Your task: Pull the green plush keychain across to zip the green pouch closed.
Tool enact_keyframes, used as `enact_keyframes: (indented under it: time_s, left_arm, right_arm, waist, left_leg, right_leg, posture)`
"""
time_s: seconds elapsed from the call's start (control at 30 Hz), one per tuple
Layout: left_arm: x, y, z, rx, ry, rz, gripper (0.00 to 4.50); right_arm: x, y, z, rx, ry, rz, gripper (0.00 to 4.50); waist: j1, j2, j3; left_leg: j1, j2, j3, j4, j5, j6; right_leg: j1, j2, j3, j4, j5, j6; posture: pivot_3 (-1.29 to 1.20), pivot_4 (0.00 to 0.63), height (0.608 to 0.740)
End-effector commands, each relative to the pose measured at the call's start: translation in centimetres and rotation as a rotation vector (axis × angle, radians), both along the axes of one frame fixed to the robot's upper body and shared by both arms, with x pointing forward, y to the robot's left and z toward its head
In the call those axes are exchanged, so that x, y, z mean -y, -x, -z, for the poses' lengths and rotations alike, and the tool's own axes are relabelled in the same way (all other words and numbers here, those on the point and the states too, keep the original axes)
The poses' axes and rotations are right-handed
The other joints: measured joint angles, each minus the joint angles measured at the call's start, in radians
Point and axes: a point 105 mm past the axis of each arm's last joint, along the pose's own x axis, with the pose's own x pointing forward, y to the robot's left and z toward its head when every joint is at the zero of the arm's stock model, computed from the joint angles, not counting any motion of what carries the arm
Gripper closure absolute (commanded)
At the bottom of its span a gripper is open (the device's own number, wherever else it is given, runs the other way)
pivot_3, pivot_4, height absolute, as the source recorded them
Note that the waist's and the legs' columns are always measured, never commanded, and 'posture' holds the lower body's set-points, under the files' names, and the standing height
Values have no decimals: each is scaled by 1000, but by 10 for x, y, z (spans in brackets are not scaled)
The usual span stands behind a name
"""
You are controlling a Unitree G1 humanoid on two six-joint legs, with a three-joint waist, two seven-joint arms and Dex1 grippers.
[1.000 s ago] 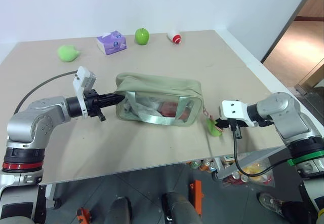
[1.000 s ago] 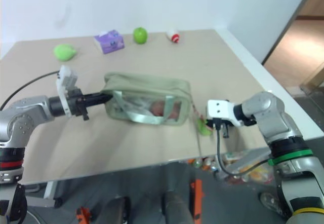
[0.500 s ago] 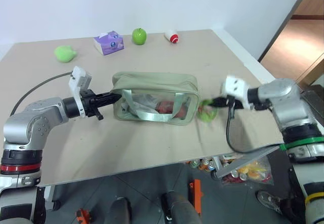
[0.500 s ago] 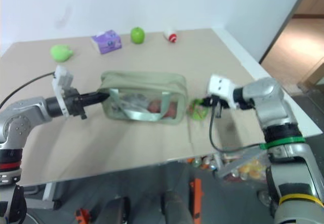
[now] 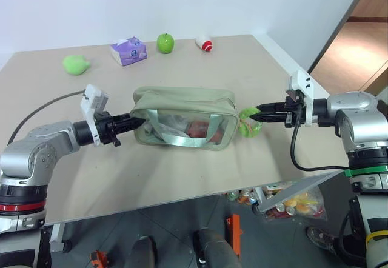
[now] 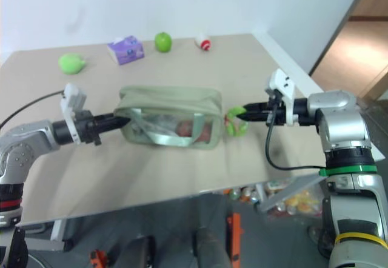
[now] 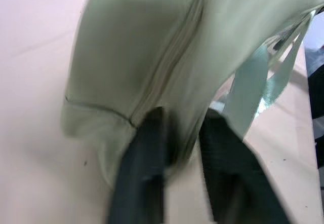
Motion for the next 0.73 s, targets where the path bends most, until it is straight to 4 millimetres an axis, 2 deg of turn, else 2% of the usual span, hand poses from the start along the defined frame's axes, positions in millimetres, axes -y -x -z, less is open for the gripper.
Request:
enact_keyframes:
  time_s: [0.03, 0.13, 0.2, 0.33, 0.4, 0.47, 0.57, 0.73]
  left_arm:
    - [-4, 5, -18, 40, 25, 8, 1748]
    - [-12, 5, -18, 54, -6, -29, 709]
    - [-25, 8, -20, 74, -47, -66, 96]
    - [-42, 25, -27, 83, -47, -63, 19]
    - [-58, 35, -31, 92, -28, -103, 19]
    - [-72, 42, -34, 112, -15, -158, 19]
    - [-80, 51, -32, 96, 32, -203, 19]
    - [-82, 55, -19, 41, 89, -244, 19]
  right_arm:
    - [0, 4, -17, 38, -21, -11, 1794]
    - [5, 3, -22, 32, -42, 7, 757]
    - [12, 0, -29, 49, -55, 44, 108]
    - [22, 6, -48, 61, -123, 53, 25]
    - [27, 13, -67, 70, -221, 53, 25]
    - [27, 24, -75, 67, -280, 32, 25]
    - [21, 40, -72, 55, -314, 5, 25]
    - [10, 55, -44, 12, -288, 20, 25]
  waist:
    - [0, 0, 0]
    - [0, 0, 0]
    - [-2, 0, 0]
    - [-2, 0, 1]
    - [-2, 0, 1]
    - [-2, -1, 1]
    - [0, -1, 1]
    - [1, -1, 1]
  left_leg:
    - [0, 0, 0, 0, 0, 0]
    - [-1, 0, 0, -1, 0, 0]
    - [-1, 0, 0, -1, 0, 0]
    - [-1, 0, 0, -4, 0, 0]
    - [-1, 0, 0, -5, 0, 0]
    - [-1, 0, 0, -5, 0, 0]
    - [-1, 1, -1, -6, -1, -1]
    - [-1, 1, -1, -5, -3, -3]
  right_leg:
    - [0, 0, 0, 0, 0, 0]
    - [-1, 0, 0, 0, 0, 0]
    - [-1, 0, 0, 0, -1, 0]
    - [-2, 0, 0, 0, -2, -1]
    - [-3, 0, 0, 0, -3, -2]
    - [-3, 0, 0, 0, -3, -2]
    - [-3, 0, -2, 0, -5, -3]
    - [-2, 0, -2, 0, -6, -3]
  posture:
    - [0, 150, 740]
    - [0, 150, 740]
    - [0, 150, 740]
    - [0, 150, 740]
    - [0, 150, 740]
    - [0, 150, 740]
    - [0, 150, 740]
    - [0, 150, 740]
